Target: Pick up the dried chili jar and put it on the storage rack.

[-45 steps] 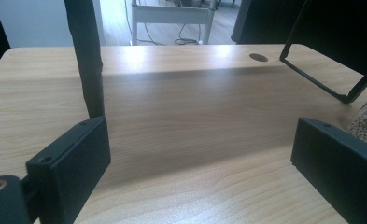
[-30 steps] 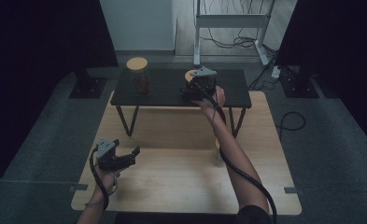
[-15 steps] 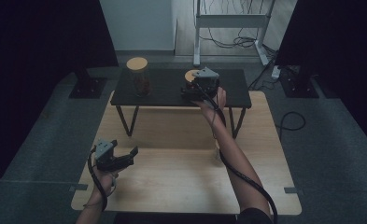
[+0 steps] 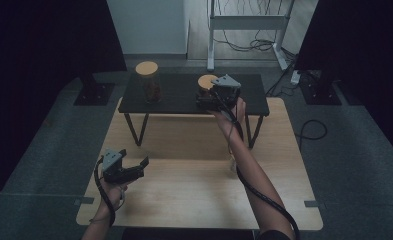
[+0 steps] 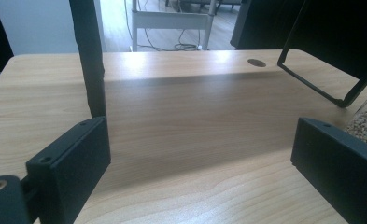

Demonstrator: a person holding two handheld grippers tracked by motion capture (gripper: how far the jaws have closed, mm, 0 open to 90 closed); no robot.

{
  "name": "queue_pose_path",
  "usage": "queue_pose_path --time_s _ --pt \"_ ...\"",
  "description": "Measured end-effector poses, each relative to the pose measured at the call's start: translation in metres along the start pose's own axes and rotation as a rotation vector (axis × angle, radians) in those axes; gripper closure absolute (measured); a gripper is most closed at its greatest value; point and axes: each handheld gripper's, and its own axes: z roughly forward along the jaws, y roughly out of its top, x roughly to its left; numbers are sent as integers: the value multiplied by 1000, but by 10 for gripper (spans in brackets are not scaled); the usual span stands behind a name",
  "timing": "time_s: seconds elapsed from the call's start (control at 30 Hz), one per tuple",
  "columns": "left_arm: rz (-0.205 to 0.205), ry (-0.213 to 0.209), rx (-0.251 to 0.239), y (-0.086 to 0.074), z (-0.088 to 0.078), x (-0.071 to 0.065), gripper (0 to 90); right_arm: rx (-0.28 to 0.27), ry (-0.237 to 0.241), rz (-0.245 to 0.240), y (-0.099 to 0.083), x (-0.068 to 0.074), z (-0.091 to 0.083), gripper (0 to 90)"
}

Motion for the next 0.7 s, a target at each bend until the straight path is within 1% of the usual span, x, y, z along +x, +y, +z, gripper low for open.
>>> queue_pose_path --time_s 0.37,0.7 --pt "24 -12 -9 2 -2 -9 44 12 27 6 -16 0 -23 38" --pt "32 -15 -8 2 -3 -12 44 -2 30 13 -26 -2 -46 42"
